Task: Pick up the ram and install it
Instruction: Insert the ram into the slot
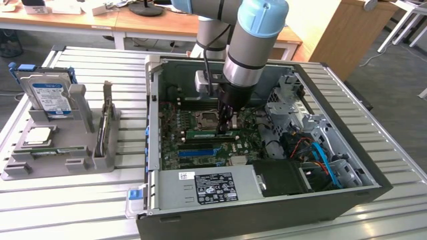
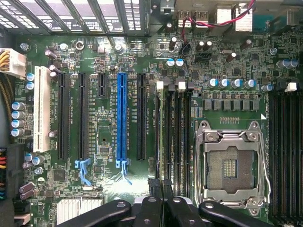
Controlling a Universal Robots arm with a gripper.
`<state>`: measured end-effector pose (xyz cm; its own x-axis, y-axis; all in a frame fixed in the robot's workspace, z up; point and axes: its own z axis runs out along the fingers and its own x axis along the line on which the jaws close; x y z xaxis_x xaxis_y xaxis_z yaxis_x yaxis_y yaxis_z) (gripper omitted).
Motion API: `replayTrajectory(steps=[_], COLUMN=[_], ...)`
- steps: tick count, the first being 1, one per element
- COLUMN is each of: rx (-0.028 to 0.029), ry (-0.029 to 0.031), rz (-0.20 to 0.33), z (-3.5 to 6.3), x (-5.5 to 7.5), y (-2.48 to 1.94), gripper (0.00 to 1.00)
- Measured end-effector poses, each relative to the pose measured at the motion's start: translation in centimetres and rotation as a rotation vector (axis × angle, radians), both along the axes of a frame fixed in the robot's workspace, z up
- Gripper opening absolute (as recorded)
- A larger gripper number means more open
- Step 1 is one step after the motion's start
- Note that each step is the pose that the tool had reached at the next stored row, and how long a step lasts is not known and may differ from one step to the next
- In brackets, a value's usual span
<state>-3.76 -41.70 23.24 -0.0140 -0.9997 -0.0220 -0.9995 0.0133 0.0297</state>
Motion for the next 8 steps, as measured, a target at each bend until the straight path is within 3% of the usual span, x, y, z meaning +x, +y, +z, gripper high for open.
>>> replayTrajectory(steps=[8], rx=[0.0], ry=[0.0], rz=[0.007], z=[0.0], x=[0.0], y=[0.0], gripper=[0.12])
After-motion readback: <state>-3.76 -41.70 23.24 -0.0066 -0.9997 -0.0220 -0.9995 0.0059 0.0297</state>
